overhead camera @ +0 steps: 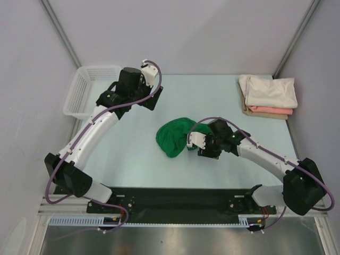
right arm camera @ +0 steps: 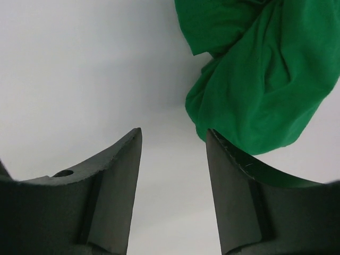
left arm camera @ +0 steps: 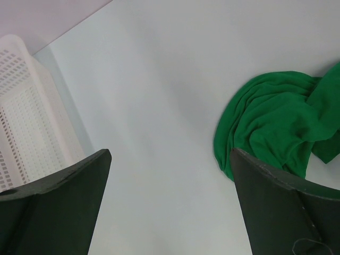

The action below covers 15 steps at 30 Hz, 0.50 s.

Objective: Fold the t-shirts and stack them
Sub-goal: Flatten the tshirt out

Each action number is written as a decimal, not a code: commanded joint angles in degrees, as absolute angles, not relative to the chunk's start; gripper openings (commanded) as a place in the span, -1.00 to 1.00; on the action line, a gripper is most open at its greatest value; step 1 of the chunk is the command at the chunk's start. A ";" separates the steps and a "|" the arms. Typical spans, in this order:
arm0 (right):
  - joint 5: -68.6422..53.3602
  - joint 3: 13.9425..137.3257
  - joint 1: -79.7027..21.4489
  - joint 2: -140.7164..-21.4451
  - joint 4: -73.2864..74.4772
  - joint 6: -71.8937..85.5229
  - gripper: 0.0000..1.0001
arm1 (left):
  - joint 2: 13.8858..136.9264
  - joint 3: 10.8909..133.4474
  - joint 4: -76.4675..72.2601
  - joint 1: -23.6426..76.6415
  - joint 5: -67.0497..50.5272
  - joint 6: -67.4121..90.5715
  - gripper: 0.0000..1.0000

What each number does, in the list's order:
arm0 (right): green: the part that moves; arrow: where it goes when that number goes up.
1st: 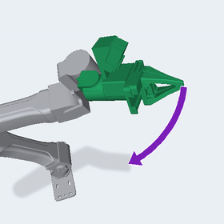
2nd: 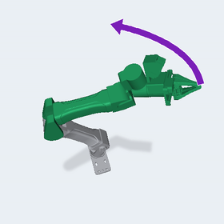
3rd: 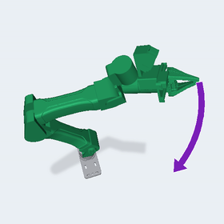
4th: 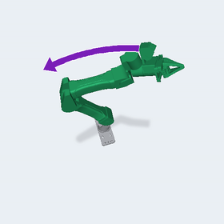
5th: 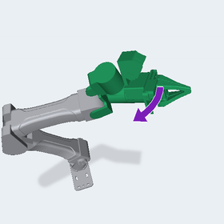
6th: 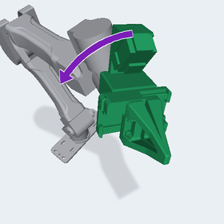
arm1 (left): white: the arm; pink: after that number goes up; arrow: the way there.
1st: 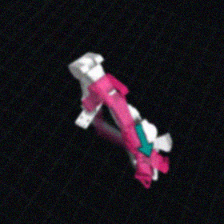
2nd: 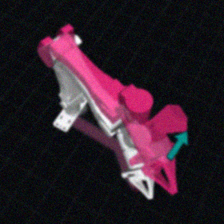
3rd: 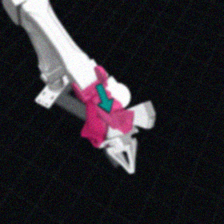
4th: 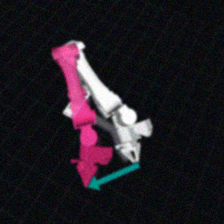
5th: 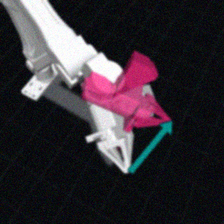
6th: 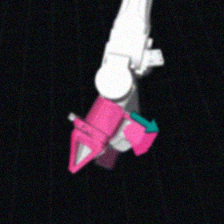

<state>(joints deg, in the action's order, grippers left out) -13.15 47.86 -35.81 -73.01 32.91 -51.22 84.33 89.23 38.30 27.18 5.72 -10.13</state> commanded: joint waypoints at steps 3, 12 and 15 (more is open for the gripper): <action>-8.80 46.58 -35.33 -76.55 26.55 -54.32 0.12 | 85.52 90.88 37.36 26.98 4.66 -9.93 0.98; -2.21 46.49 -32.61 -83.14 20.23 -53.88 -0.03 | 86.22 91.14 37.35 26.98 4.75 -9.93 0.98; -1.41 46.93 -31.91 -84.37 18.38 -54.23 -0.03 | 86.40 90.97 37.35 26.98 4.83 -9.93 0.98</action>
